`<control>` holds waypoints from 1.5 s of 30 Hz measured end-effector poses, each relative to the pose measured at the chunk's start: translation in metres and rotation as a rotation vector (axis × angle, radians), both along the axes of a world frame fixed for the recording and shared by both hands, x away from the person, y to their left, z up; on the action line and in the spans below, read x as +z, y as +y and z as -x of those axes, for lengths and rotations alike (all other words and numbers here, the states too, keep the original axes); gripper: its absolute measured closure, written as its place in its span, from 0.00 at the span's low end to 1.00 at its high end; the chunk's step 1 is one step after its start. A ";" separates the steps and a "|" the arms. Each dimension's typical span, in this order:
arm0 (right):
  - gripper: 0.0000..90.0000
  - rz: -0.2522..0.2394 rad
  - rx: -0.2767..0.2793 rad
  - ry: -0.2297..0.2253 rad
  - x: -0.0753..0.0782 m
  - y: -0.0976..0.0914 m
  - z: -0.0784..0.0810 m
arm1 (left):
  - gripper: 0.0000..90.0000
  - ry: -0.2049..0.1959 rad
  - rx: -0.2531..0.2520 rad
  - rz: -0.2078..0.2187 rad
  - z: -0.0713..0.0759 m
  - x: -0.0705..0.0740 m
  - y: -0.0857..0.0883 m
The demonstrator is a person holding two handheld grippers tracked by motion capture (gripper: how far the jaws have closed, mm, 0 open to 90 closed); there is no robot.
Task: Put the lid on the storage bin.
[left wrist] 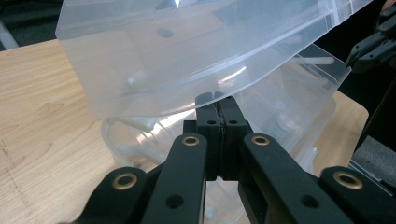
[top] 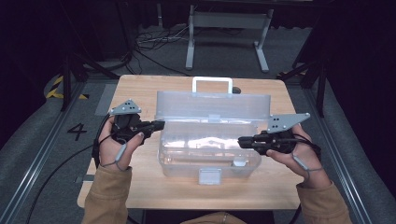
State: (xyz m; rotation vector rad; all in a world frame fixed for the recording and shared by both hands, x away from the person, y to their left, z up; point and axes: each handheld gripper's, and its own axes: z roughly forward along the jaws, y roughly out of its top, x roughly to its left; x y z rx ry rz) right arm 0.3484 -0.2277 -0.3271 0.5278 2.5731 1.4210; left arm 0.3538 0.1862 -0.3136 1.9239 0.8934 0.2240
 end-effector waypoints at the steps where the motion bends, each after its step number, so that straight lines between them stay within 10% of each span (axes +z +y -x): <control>1: 0.96 -0.005 -0.013 0.005 0.000 -0.004 0.000 | 0.99 0.004 -0.001 0.002 0.000 0.000 0.000; 22: 0.99 -0.111 -0.171 0.097 0.002 -0.050 0.000 | 0.97 0.046 -0.026 -0.005 0.004 -0.003 0.000; 45: 1.00 -0.060 -0.236 0.209 -0.004 -0.059 -0.003 | 0.97 0.127 -0.072 -0.092 0.010 -0.007 -0.002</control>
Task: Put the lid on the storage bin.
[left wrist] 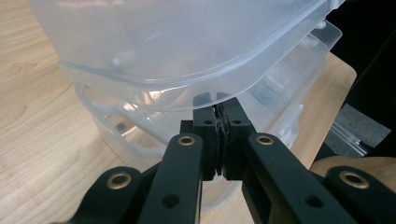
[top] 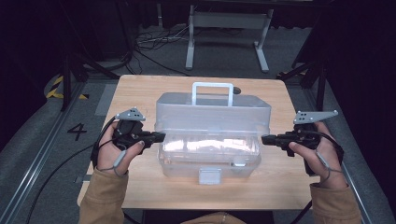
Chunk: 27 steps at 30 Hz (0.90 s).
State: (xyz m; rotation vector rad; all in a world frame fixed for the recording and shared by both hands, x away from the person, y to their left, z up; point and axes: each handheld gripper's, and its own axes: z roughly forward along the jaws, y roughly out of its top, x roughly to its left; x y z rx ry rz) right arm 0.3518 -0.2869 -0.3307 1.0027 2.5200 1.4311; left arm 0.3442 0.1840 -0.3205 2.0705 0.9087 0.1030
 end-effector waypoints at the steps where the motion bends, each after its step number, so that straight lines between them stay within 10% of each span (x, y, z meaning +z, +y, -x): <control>1: 1.00 0.007 -0.002 0.003 0.000 0.000 0.000 | 0.97 0.000 0.000 0.000 0.000 0.000 0.000; 27: 1.00 0.174 0.045 0.069 -0.005 0.011 0.004 | 0.96 0.071 -0.088 -0.135 0.005 -0.005 -0.003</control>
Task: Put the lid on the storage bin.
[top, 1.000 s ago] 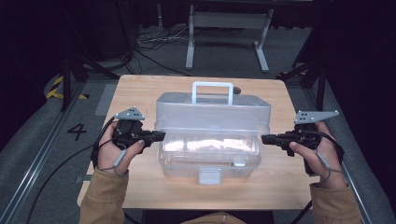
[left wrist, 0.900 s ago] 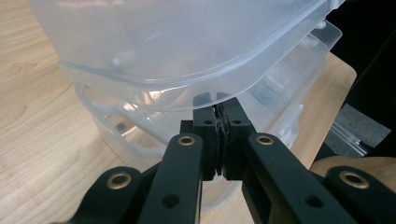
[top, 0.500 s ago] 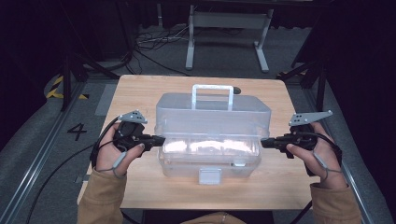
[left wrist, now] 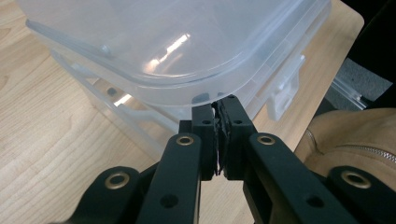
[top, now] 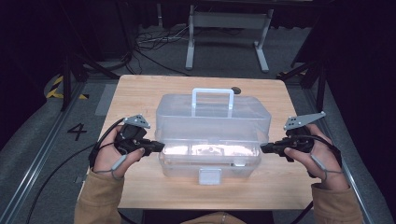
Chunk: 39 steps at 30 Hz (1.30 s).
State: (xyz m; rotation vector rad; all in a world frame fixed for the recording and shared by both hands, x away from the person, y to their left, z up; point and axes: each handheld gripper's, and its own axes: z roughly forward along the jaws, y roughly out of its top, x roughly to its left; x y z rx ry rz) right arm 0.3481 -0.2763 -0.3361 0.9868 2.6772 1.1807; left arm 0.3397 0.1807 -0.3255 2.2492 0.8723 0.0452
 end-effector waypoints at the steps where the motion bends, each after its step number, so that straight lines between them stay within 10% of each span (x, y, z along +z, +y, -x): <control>1: 1.00 0.004 0.001 0.002 0.000 0.000 0.000 | 0.96 0.000 0.000 0.000 0.000 0.000 0.000; 39: 1.00 0.174 0.109 0.085 -0.013 0.007 0.002 | 0.95 0.108 -0.117 -0.136 0.002 -0.014 -0.003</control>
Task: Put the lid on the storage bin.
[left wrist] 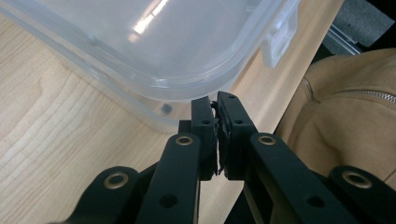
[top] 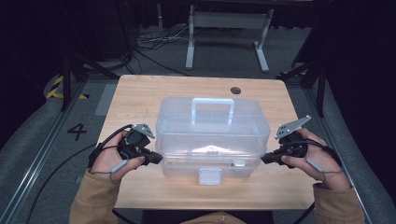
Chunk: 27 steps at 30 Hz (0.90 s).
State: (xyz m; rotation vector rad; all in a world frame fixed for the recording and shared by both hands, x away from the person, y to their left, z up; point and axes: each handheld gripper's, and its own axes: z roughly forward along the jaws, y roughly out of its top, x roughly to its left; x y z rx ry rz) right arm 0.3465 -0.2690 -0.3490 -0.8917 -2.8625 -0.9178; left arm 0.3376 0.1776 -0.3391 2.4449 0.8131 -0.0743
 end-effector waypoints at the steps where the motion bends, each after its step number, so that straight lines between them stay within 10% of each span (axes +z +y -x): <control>1: 1.00 0.005 0.003 0.001 -0.001 0.000 0.000 | 0.95 0.004 -0.002 -0.003 0.000 0.000 0.000; 27: 1.00 0.058 0.037 0.045 -0.011 0.006 -0.002 | 0.95 0.052 -0.025 -0.053 -0.004 -0.011 -0.002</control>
